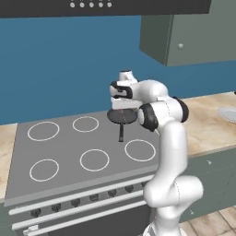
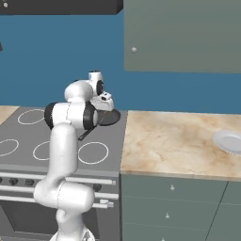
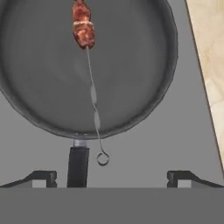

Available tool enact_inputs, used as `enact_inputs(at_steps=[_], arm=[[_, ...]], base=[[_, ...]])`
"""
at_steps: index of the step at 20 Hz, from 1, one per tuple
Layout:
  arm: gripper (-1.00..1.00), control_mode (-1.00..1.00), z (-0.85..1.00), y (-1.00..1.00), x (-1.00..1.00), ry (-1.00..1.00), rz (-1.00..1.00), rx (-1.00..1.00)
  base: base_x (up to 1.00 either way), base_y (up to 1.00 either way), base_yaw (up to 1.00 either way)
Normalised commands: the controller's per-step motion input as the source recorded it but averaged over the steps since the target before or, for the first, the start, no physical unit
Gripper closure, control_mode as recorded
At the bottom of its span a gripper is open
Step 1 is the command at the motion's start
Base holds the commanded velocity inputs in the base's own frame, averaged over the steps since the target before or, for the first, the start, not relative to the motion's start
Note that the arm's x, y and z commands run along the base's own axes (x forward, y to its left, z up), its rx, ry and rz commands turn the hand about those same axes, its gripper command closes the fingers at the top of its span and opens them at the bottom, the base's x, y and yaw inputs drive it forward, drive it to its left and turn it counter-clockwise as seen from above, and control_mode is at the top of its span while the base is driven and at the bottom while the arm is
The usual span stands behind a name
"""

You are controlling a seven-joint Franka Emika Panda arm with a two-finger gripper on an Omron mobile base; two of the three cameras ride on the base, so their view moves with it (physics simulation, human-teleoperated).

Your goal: Place the cold items (bell pepper and orange) from the fridge in one tupperware on the dining counter. Place the warm items (kebab skewer and hot dog) in the stove area in another tupperware.

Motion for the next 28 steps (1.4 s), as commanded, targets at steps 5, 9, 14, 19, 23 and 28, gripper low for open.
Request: enact_inputs(at_steps=[5, 9, 14, 19, 23, 28], arm=[[-1.00, -1.00, -0.33, -0.04, 0.74, 0.06, 0.00, 0.00], [-1.00, -1.00, -0.22, 0.04, 0.50, 0.00, 0.00, 0.00], [-1.00, -1.00, -0.27, 0.06, 0.33, 0.01, 0.00, 0.00], [-1.00, -1.00, -0.34, 0.00, 0.13, 0.00, 0.00, 0.00], [-1.00, -1.00, -0.30, 0.00, 0.06, 0.01, 0.00, 0.00], [-1.00, -1.00, -0.07, 0.00, 0.00, 0.00, 0.00, 0.00]], base=[[0.00, 0.00, 0.00], [0.00, 0.00, 0.00], [0.00, 0.00, 0.00], [0.00, 0.00, 0.00], [0.00, 0.00, 0.00], [0.00, 0.00, 0.00]])
